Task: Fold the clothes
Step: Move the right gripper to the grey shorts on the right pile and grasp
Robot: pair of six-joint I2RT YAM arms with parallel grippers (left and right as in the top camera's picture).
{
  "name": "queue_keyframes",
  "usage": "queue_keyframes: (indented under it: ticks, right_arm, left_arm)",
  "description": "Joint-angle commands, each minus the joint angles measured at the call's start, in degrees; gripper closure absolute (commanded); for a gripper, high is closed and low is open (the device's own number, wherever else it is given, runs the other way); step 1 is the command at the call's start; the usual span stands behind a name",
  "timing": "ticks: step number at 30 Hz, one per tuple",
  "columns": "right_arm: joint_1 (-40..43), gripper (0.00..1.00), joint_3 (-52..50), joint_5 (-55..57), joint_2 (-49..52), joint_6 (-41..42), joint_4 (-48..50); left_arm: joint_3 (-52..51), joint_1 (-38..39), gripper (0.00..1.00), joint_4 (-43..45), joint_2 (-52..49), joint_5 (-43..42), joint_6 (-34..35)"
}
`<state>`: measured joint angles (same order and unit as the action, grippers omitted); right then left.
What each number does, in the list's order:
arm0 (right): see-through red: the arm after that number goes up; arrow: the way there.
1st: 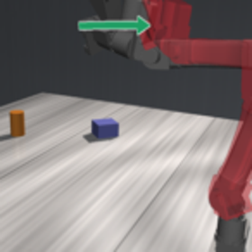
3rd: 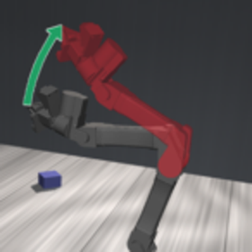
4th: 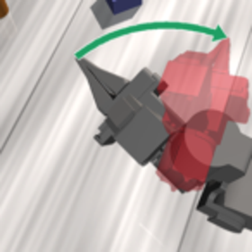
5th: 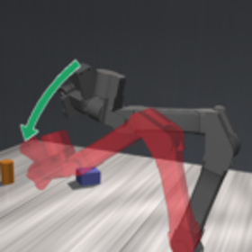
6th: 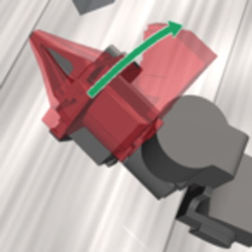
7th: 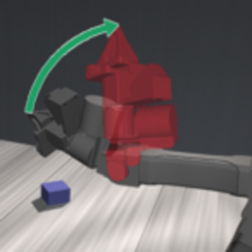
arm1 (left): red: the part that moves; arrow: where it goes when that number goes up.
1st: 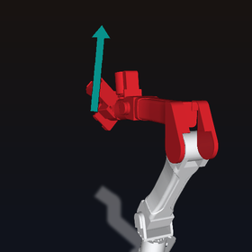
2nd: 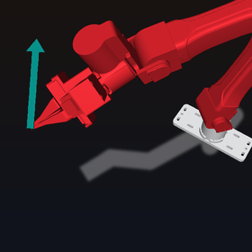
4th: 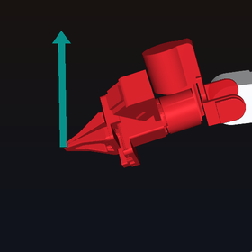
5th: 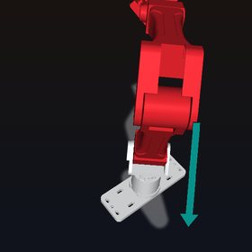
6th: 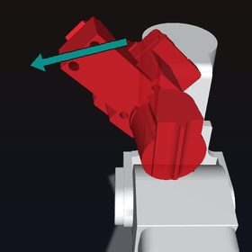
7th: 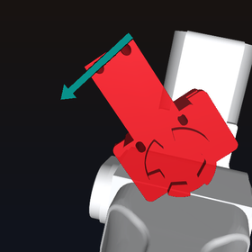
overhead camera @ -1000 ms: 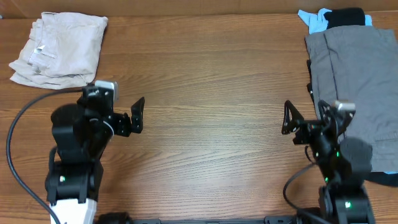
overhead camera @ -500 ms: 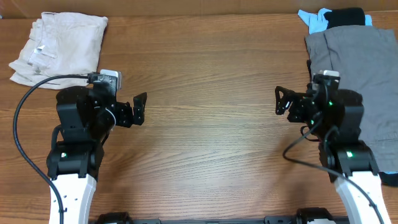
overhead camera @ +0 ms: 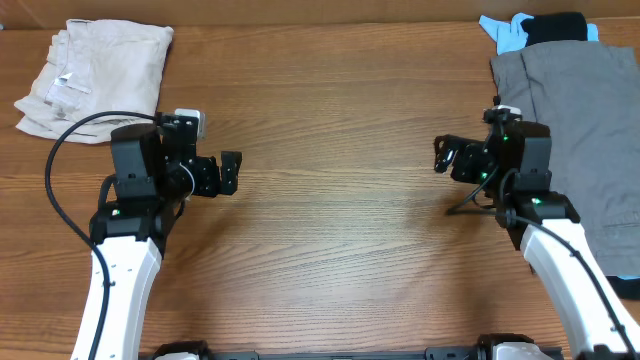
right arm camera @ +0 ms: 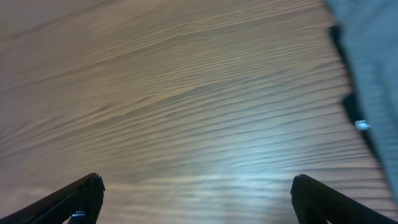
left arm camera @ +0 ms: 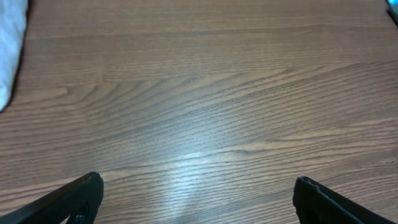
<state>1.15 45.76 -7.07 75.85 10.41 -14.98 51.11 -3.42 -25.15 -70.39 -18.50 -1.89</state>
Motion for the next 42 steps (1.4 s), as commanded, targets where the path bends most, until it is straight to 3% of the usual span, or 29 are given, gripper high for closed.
queue_keyframes:
  ticks: [1, 10, 18, 26, 32, 37, 42]
  right_arm:
    - [5.6, 0.00, 1.6, 4.7, 3.1, -0.1, 2.0]
    - [20.4, 0.04, 1.6, 5.0, 16.2, 1.3, 13.2]
    - [24.4, 0.08, 1.6, 13.2, 21.6, 1.2, 23.8]
    - [25.0, 0.13, 1.6, 13.5, 24.2, -0.2, 25.6]
    - [25.0, 0.40, 1.6, 13.5, 24.3, -0.2, 23.9]
    - [25.0, 0.75, 1.6, 14.0, 24.3, -0.1, 23.1]
    - [25.0, 0.89, 1.6, 13.9, 24.1, 0.1, 23.0]
  left_arm:
    - [1.7, -0.3, 0.00, 0.9, -1.2, -1.0, 0.6]
    - [1.7, -0.2, 0.00, 3.6, -1.9, -1.1, 0.9]
    - [1.7, -0.1, 0.00, 4.9, -2.0, -1.1, 1.9]
    - [1.7, 0.0, 0.00, 5.5, -2.0, -1.0, 2.6]
    - [1.7, 0.4, 0.00, 5.5, -2.0, -1.0, 2.6]
    - [1.7, 0.4, 0.00, 5.5, -2.0, -1.0, 2.6]
    - [1.7, 0.4, 0.07, 5.9, -2.0, -1.0, 2.6]
